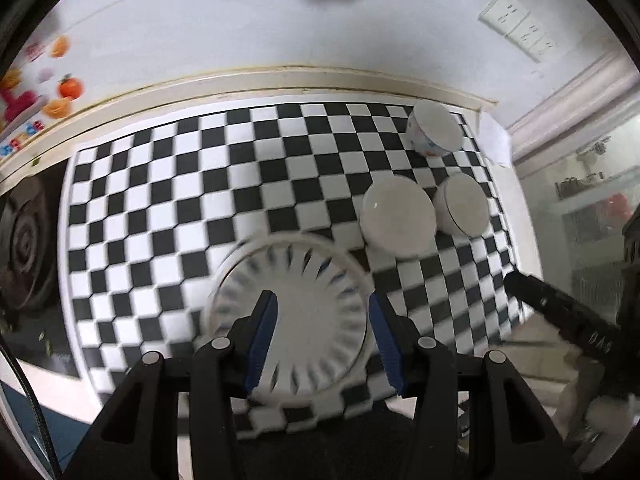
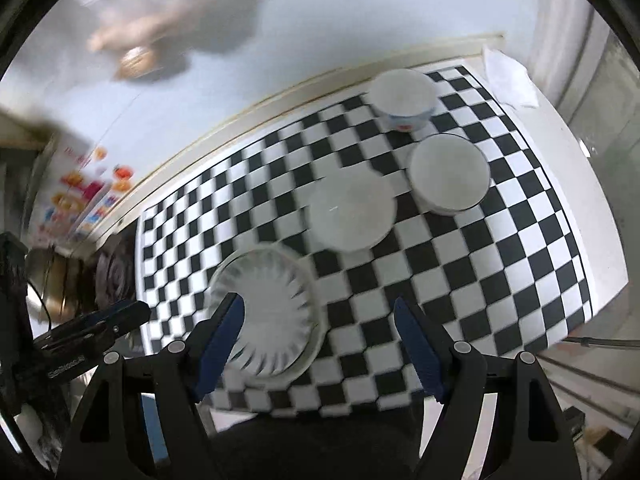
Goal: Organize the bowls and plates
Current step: 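Reach both tools to a plain white bowl and grip its rim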
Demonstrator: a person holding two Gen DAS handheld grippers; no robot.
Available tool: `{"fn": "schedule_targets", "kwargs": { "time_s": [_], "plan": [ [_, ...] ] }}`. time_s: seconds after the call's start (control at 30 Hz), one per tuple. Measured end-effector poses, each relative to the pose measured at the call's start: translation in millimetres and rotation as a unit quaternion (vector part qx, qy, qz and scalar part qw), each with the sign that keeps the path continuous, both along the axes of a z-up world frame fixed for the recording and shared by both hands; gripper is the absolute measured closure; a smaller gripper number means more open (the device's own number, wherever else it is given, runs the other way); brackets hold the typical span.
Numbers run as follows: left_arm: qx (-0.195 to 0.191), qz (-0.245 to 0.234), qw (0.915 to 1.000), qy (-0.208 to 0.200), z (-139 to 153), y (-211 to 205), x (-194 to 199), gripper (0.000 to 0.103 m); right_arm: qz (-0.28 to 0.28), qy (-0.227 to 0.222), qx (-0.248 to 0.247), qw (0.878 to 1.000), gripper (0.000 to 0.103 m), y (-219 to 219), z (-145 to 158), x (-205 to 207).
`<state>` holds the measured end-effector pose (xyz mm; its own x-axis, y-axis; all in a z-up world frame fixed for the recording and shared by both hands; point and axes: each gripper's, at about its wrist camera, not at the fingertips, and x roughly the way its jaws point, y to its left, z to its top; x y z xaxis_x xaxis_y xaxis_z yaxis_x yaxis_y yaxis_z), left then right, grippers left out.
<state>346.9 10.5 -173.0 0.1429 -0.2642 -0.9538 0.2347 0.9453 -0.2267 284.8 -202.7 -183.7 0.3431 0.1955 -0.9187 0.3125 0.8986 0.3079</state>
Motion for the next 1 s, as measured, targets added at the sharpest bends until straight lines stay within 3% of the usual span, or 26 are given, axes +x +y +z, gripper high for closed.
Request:
{"fn": "schedule_targets", "kwargs": {
  "time_s": [0.27,0.43,0.5,0.53,0.57,0.6,0.63,0.8,1.0],
  "plan": [
    [0.008,0.017,0.9971,0.074,-87.9,-75.8,74.2,0.058,-0.021,0.063,0.041,0.997,0.026,-69.0,-112.4,63.4],
    [0.056,0.000,0.9932,0.102,-134.4,-105.8,98.1,0.059,0.003,0.090,0.072,0.993,0.038,-77.8,-162.0,93.6],
    [0.062,-0.006,0.9912,0.117,-149.9,-113.8,102.5,0.064,0.019,0.102,0.079,0.991,0.050,-75.7,-178.4,106.1],
    [0.058,-0.009,0.9903,0.126,-156.2,-116.9,104.7,0.076,0.025,0.109,0.079,0.991,0.056,-74.1,-184.8,110.4],
    [0.050,-0.010,0.9894,0.136,-160.6,-119.2,105.2,0.081,0.030,0.117,0.080,0.989,0.068,-73.3,-190.9,114.6],
    [0.051,-0.008,0.9889,0.140,-163.1,-120.7,105.1,0.082,0.034,0.121,0.084,0.989,0.082,-72.9,-196.2,118.1],
    [0.058,-0.007,0.9888,0.137,-163.0,-122.7,103.6,0.082,0.035,0.124,0.088,0.988,0.087,-72.6,-200.3,120.7],
    [0.067,-0.017,0.9884,0.136,-151.3,-127.0,82.1,0.082,0.058,0.123,0.069,0.988,0.088,-68.5,-192.2,120.1],
    [0.063,-0.031,0.9872,0.143,-142.4,-135.7,40.8,0.082,0.081,0.130,0.073,0.985,0.088,-72.4,-177.0,87.4]
  ]
}}
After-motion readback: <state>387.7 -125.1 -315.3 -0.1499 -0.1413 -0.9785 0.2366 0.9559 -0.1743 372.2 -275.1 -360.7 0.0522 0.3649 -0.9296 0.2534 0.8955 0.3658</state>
